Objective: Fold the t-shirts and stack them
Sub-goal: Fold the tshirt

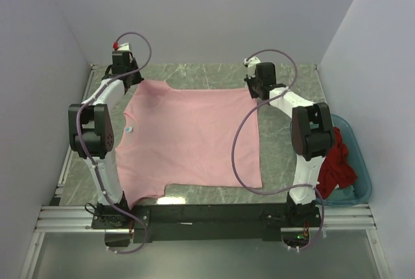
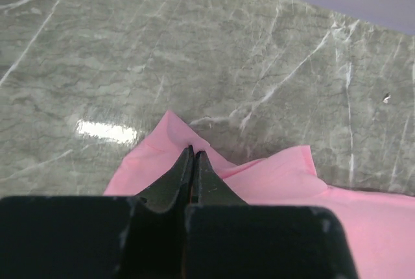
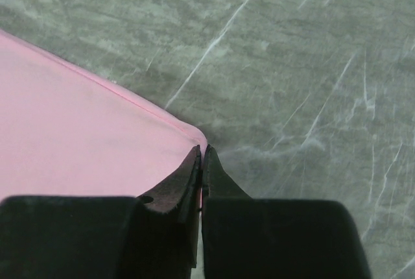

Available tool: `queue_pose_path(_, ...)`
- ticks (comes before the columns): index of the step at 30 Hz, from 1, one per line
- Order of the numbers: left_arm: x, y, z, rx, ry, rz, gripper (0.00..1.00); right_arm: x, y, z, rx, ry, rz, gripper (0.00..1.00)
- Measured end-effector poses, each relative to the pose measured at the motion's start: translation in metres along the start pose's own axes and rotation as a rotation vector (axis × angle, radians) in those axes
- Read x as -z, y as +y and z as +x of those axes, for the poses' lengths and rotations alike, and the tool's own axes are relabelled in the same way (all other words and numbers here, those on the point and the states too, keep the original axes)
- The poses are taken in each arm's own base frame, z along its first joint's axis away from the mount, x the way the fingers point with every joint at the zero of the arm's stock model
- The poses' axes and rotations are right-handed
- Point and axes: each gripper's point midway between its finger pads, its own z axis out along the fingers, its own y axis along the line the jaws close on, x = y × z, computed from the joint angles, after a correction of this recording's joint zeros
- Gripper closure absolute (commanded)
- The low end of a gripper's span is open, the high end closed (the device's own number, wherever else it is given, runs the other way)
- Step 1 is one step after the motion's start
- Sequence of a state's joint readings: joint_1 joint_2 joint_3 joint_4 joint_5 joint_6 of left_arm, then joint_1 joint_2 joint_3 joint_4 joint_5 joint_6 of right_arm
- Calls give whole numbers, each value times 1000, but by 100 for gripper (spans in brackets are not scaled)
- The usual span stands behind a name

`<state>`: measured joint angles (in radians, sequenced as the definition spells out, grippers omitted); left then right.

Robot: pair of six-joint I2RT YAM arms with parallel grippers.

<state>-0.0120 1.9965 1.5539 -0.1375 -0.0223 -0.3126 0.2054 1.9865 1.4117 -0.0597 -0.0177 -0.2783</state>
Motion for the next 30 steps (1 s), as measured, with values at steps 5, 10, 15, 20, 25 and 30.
queue_pose_path(5, 27, 2, -1, 26, 2, -6, 99, 10, 3, 9, -17, 17, -7, 100)
queue_pose_path(10, 56, 4, 5, 55, 17, -16, 99, 25, 7, 10, -50, 12, -16, 100)
queue_pose_path(15, 77, 9, 20, 82, 35, -31, 99, 44, 11, 15, -83, 6, -20, 100)
queue_pose_path(20, 91, 17, 39, 100, 79, -64, 99, 57, 16, 25, -104, 18, -25, 100)
queue_pose_path(25, 106, 22, 53, 122, 105, -81, 99, 68, 20, 30, -122, 30, -24, 100)
queue_pose_path(30, 120, 25, 66, 151, 120, -93, 99, 78, 24, 34, -135, 33, -22, 100)
